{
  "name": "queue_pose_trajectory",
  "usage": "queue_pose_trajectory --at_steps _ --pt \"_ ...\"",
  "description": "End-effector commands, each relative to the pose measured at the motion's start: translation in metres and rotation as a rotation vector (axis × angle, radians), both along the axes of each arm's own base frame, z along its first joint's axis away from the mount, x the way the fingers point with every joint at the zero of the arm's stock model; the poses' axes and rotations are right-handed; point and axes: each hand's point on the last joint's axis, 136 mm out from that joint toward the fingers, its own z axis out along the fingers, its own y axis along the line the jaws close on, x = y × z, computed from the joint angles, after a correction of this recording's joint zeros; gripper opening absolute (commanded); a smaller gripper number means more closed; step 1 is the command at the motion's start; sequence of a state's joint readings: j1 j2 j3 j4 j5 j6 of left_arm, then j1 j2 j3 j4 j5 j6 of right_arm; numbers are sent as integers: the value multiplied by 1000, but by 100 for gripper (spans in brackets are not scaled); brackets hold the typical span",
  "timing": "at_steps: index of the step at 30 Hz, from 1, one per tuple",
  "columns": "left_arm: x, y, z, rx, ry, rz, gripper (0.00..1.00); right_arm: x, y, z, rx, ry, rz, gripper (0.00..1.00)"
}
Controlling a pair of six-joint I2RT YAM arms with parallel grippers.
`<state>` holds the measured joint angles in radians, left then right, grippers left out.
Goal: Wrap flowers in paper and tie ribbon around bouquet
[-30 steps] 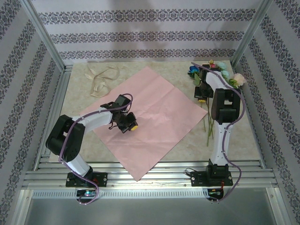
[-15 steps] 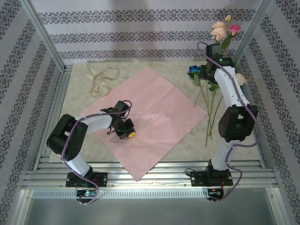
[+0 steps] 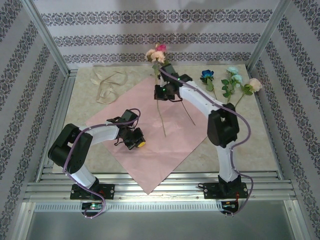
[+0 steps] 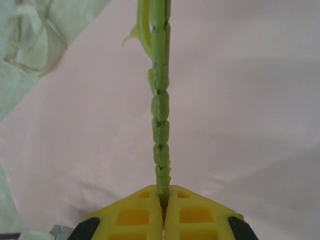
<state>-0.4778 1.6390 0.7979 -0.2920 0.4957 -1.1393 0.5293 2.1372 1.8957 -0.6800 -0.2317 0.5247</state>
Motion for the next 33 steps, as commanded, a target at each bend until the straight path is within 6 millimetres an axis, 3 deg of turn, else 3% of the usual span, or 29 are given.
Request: queue_pose_trajectory --at_steps 1,3,8,11,14,17,19,21,25,29,33 --pt "-4 -1 1 0 -1 11 0 10 24 -16 54 42 -30 0" --pt "-2 -2 4 1 -7 9 0 8 27 -32 30 64 -39 0" --pt "-4 0 6 4 -12 8 0 2 36 -50 18 108 1 0" --pt "-4 0 5 4 -11 10 0 -9 39 -53 -8 154 74 44" --pt "-1 -1 9 -1 -22 8 0 -11 17 -34 -93 90 87 61" --pt "1 -2 13 -2 -30 8 0 -5 -20 -13 -118 28 47 63" --pt "2 -3 15 -4 -34 7 0 -3 -51 -9 -154 9 27 64" --pt "3 -3 16 -4 -37 7 0 -3 -82 -14 -205 18 13 63" --pt "7 -6 20 -8 -43 1 0 -14 -145 -50 -332 107 -10 57" --pt "7 -5 18 -4 -36 0 0 -22 -175 -73 -447 160 31 55" --pt "4 -4 17 -1 -30 0 0 -27 -182 -86 -477 214 56 49"
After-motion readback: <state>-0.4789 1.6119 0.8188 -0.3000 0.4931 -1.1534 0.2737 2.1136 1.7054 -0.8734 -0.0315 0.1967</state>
